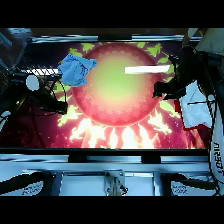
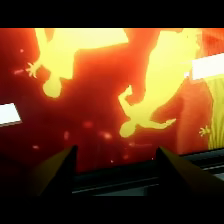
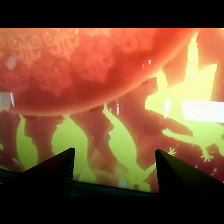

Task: Fold the shirts.

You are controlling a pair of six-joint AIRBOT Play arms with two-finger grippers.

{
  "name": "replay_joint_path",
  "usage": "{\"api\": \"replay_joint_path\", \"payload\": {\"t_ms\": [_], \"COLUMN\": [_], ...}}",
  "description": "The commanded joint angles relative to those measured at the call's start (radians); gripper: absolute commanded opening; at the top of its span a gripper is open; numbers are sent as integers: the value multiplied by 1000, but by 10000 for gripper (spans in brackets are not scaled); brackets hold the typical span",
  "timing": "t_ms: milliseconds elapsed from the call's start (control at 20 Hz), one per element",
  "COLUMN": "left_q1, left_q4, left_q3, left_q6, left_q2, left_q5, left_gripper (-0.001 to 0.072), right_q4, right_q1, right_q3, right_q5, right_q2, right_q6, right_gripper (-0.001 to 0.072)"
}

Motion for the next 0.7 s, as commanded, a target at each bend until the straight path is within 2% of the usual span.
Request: {"api": "replay_joint_path", "payload": {"t_ms": [0, 300, 350, 450, 550, 650], "left_q1": [0, -1, -1, 7, 34, 66], "left_q4": [0, -56, -73, -69, -57, -17], "left_q3": [0, 0, 0, 22, 124, 302], "left_q6": [0, -20, -23, -126, -148, -148], "left_q2": [-11, -22, -26, -52, -132, -264], "left_q5": [10, 14, 50, 208, 293, 305], "left_gripper": [570, 570, 569, 569, 569, 570], "right_q4": [6, 16, 18, 17, 18, 17], "right_q1": [0, 0, 0, 0, 0, 0], "right_q3": [0, 0, 0, 0, 0, 0], "right_q5": [18, 110, 111, 121, 133, 133], "right_q2": [-1, -1, -1, -1, -1, -1], "right_q6": [-1, -13, -13, -11, -12, -13], "right_gripper": [615, 615, 615, 613, 613, 613]}}
